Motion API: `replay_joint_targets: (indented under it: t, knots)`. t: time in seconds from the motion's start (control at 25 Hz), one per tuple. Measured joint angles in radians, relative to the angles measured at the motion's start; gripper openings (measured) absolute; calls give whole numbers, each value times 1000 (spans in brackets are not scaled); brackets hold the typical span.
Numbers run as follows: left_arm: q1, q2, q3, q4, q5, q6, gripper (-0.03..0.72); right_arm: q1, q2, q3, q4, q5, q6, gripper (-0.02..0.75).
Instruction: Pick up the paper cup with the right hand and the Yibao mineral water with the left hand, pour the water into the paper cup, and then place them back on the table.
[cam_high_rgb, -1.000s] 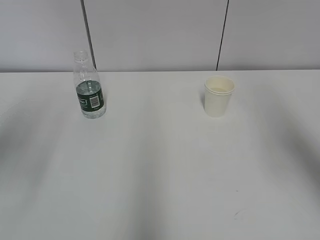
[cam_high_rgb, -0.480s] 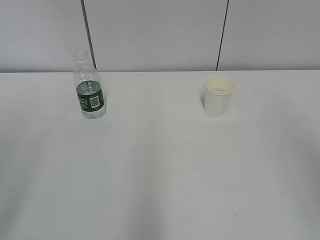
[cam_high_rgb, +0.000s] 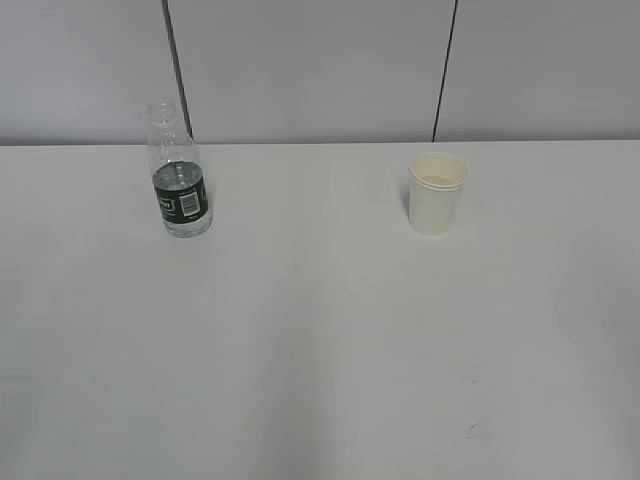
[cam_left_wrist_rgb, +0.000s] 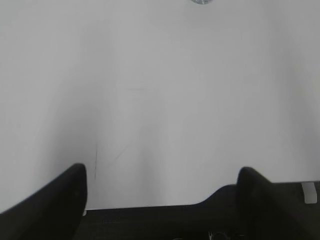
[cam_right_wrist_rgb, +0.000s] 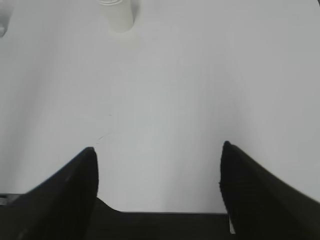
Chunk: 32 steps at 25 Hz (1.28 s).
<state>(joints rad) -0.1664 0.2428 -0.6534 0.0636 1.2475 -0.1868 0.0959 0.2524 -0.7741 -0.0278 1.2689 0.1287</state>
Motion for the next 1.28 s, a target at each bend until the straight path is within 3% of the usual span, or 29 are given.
replay_joint_targets:
  t: [0.48, 0.92, 1.28]
  knots:
    - [0, -155, 129, -42, -106, 18, 525, 0, -266, 173, -5, 6, -10, 587]
    - [0, -155, 140, -49, -136, 18, 522, 0, -271, 238, -12, 3, -39, 586]
    - [0, -155, 140, -31, -137, 18, 522, 0, -271, 287, -12, -108, -49, 586]
